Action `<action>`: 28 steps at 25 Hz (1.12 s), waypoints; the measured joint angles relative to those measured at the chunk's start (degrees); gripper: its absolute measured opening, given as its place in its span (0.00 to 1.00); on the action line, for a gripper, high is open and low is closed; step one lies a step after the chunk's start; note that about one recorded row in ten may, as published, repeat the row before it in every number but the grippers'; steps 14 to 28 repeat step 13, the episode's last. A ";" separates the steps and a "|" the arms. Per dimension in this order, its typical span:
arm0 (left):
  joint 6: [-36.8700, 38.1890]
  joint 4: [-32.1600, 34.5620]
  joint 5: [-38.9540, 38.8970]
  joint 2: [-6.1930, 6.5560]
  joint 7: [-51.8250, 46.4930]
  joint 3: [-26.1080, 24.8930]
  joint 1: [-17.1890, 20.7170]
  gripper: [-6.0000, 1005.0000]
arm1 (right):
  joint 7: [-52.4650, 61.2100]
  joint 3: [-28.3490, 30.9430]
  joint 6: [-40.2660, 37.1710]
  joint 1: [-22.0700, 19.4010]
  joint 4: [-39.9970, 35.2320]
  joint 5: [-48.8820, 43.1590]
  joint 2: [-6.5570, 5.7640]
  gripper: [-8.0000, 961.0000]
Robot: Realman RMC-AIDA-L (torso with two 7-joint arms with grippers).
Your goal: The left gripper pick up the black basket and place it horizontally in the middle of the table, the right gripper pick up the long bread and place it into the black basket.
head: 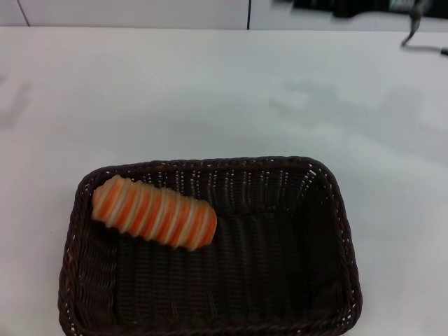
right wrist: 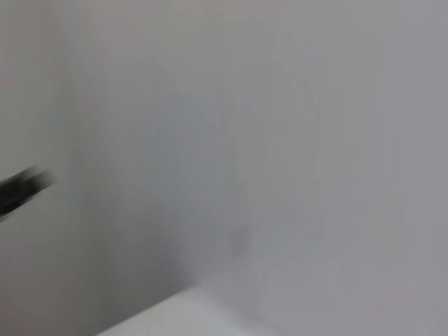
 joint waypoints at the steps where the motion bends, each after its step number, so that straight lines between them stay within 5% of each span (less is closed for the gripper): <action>1: 0.00 0.76 -0.10 -0.05 0.40 -0.25 0.25 0.57 | -3.44 0.23 -3.65 -0.62 -1.37 1.83 -0.04 0.63; 2: -0.15 2.03 -0.38 -0.17 1.46 -0.73 0.72 0.57 | -11.30 0.89 -9.61 -1.09 -4.92 5.88 -0.06 0.63; 13: -1.70 11.70 -5.65 -0.90 17.30 -1.21 4.17 0.57 | -49.58 -0.28 -26.18 0.55 -21.21 28.50 0.37 0.63; 28: -1.70 11.70 -5.65 -0.90 17.30 -1.21 4.17 0.57 | -49.58 -0.28 -26.18 0.55 -21.21 28.50 0.37 0.63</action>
